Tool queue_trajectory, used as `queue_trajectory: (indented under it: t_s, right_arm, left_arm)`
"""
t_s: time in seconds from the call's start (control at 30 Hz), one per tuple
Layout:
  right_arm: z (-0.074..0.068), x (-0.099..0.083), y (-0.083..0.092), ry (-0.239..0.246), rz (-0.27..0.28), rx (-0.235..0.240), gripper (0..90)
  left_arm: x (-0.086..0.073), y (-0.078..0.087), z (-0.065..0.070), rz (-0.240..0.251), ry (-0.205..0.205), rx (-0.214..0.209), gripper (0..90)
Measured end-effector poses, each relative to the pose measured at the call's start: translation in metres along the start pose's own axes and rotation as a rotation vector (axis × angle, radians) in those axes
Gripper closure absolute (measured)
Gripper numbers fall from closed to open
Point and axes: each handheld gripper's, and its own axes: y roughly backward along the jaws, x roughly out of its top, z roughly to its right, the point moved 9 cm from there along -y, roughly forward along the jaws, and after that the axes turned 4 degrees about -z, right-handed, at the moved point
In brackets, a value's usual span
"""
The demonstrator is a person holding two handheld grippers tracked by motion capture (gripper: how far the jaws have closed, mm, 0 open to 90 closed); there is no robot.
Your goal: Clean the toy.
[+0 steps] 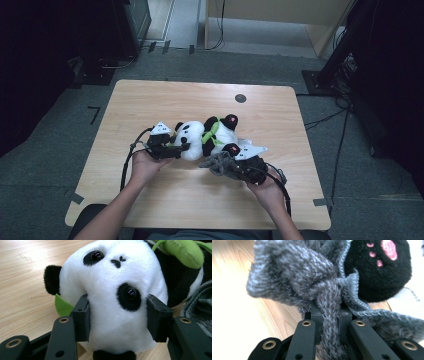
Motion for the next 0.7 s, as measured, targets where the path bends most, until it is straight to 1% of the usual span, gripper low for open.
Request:
queue_trajectory:
  t_s: [0.1,0.2,0.3,0.4,0.53,0.7]
  right_arm:
    - [-0.006,0.006,0.003,0.01,0.009,0.009,81.6]
    - [-0.014,0.017,0.009,0.007,0.055,0.047,81.6]
    - [-0.022,0.031,0.009,0.019,0.076,0.072,81.5]
    - [-0.028,0.043,0.004,0.033,0.078,0.078,81.5]
    - [-0.034,0.062,-0.005,0.038,0.083,0.082,81.5]
    - [-0.039,0.08,-0.025,0.047,0.062,0.073,81.6]
  left_arm:
    - [0.0,0.0,0.0,0.0,0.003,0.003,45.8]
    - [0.0,0.0,0.0,0.002,0.01,0.002,45.7]
    - [0.0,0.0,0.0,0.003,0.012,0.002,45.7]
    - [0.0,0.0,0.0,0.003,0.012,0.002,45.6]
    - [0.0,0.0,0.0,0.003,0.014,0.003,45.6]
    - [0.0,0.0,0.001,0.003,0.014,0.006,45.6]
